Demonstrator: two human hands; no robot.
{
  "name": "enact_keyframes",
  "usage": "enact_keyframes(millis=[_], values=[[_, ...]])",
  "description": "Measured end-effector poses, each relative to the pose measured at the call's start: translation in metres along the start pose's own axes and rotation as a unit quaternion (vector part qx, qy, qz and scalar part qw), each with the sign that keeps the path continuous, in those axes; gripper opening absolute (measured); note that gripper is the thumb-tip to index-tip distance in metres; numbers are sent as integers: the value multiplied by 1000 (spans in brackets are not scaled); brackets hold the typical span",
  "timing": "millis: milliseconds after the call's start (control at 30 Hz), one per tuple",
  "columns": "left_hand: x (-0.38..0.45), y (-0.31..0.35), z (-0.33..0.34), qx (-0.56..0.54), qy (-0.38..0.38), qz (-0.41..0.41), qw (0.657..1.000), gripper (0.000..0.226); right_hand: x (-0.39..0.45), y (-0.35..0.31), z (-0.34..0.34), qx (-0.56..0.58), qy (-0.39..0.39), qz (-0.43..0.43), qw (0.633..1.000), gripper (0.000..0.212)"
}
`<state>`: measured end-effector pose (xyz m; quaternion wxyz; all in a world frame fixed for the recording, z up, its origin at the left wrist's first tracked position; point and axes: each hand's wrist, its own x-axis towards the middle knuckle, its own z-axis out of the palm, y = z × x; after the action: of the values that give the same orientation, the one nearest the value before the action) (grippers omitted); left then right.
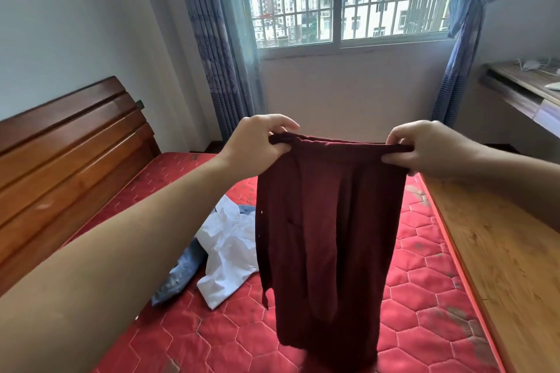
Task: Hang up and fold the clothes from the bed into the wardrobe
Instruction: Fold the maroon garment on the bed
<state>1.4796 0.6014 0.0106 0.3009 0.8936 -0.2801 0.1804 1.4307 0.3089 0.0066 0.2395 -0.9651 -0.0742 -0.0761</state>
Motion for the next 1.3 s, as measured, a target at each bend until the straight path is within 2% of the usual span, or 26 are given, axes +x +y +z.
enact_keyframes(millis=[67,167,200,233,267,300,367,467,500,533,567,600,633,700,767,833,900,933,1067,1167,1300], values=[[3,-4,0,8,3,0,1000,33,2,-3,-4,-22,51,-41,998,10],[13,-2,5,-12,83,-22,996,29,14,-6,-8,-30,141,-81,986,9],[17,-3,7,-15,99,-38,994,29,19,-7,-9,-39,158,-83,983,11],[21,-5,8,-11,81,-55,995,30,23,-6,-10,-54,154,-85,983,12],[26,-9,10,-4,23,-70,997,31,26,-4,-11,-71,121,-82,987,13],[29,-13,13,3,-66,-81,995,30,29,0,-11,-91,62,-74,991,14],[28,-21,22,32,-258,-88,961,20,29,10,-5,-135,-103,-37,985,14],[29,-24,46,54,-477,-119,869,21,32,27,17,-139,-355,53,923,20],[32,-24,59,53,-527,-133,838,19,37,33,26,-144,-410,90,896,21],[39,-26,73,69,-544,-136,825,15,44,39,34,-154,-439,119,877,20],[48,-28,85,114,-521,-118,837,9,55,46,40,-165,-439,140,872,19],[61,-33,97,182,-459,-82,866,8,67,54,45,-166,-410,153,884,16],[73,-39,107,249,-374,-47,892,15,81,64,49,-151,-352,165,909,11],[101,-50,119,319,-219,-29,922,28,108,81,50,-79,-174,202,960,10],[131,-56,120,285,-132,-58,947,30,133,88,42,64,3,244,968,9],[164,-57,112,182,-48,-120,975,26,159,85,24,217,117,246,937,10],[195,-53,99,81,33,-135,987,23,181,80,0,272,210,207,916,8],[208,-49,91,52,62,-126,989,22,189,77,-13,252,249,180,918,7],[238,-30,60,0,128,-79,989,20,192,61,-55,115,342,89,928,24],[241,-17,44,2,140,-35,990,17,180,58,-72,104,363,50,925,25],[221,-13,46,23,128,17,991,16,144,61,-72,24,360,19,932,27]])
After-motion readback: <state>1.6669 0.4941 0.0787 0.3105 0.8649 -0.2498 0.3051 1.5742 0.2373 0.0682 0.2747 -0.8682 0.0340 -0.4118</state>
